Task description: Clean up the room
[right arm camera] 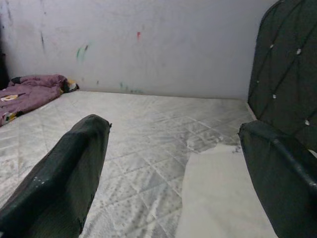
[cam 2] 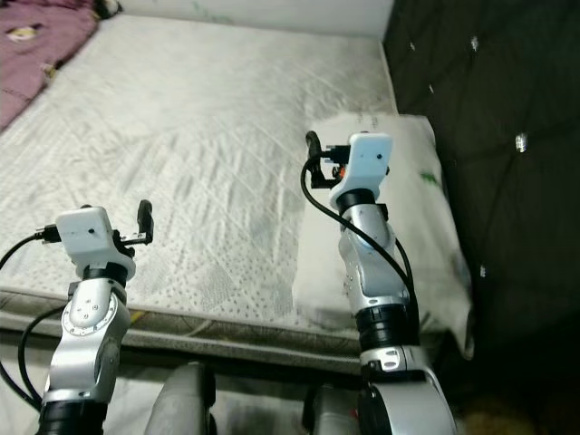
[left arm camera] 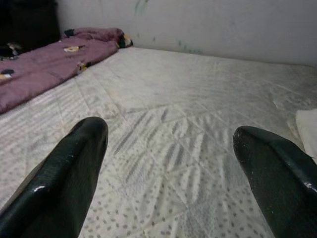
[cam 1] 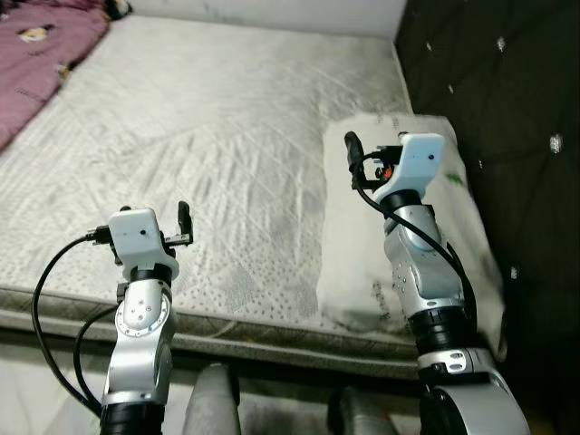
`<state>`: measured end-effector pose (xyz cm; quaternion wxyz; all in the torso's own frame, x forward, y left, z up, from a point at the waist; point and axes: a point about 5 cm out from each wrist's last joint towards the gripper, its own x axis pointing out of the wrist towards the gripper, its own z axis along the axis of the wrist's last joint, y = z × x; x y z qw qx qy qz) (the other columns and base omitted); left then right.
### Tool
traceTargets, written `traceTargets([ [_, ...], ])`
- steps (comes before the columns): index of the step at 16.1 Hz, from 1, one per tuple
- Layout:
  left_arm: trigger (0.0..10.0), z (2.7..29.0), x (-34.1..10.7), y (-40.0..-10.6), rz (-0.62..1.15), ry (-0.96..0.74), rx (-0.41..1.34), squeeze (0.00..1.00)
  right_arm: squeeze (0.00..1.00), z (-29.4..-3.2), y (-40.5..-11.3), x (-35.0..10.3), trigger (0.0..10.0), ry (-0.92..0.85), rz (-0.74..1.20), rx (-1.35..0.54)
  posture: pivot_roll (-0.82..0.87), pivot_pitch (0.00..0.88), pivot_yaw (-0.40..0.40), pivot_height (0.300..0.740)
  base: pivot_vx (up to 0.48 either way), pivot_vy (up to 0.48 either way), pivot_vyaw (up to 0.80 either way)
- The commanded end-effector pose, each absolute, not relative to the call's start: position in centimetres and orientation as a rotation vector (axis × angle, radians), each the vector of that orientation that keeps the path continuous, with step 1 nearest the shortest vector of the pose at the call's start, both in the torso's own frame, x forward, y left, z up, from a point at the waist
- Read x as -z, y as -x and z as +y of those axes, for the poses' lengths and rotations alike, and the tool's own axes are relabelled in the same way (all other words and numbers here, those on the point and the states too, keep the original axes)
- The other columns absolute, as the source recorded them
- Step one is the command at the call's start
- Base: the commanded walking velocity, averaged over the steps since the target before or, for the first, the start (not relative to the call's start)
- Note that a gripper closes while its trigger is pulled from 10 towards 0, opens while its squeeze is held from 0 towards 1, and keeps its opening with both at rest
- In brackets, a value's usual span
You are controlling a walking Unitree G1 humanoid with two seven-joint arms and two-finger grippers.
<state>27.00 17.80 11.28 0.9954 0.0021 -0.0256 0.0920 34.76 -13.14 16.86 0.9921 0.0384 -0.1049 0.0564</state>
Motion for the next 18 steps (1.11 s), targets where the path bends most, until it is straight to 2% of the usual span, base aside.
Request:
traceTargets([
  [1,10.0,17.8,-11.3,-27.1,-0.051,-0.016,-0.180,0.00,0.00,-13.3,-34.8,-17.1,10.0,-0.076,-0.223,-0.109,0.04,0.000,-0.027,0.738,0.000,0.000,0.00],
  [8,10.0,17.8,-11.2,-27.1,-0.051,-0.015,-0.182,0.00,0.00,-13.3,-34.8,-17.0,10.0,-0.074,-0.221,-0.107,0.04,0.000,-0.027,0.738,0.000,0.000,0.00],
  [15,10.0,19.4,-9.7,-23.7,-0.047,-0.052,-0.199,0.00,0.00,-15.3,-31.2,-10.7,10.0,0.044,-0.021,-0.059,0.05,0.000,-0.044,0.738,0.000,0.000,0.00],
  [18,10.0,19.4,-9.4,-24.0,-0.032,-0.049,-0.216,0.00,0.00,-15.4,-30.9,-10.0,10.0,0.071,0.010,-0.043,0.04,0.000,-0.050,0.738,0.000,0.000,-0.17],
])
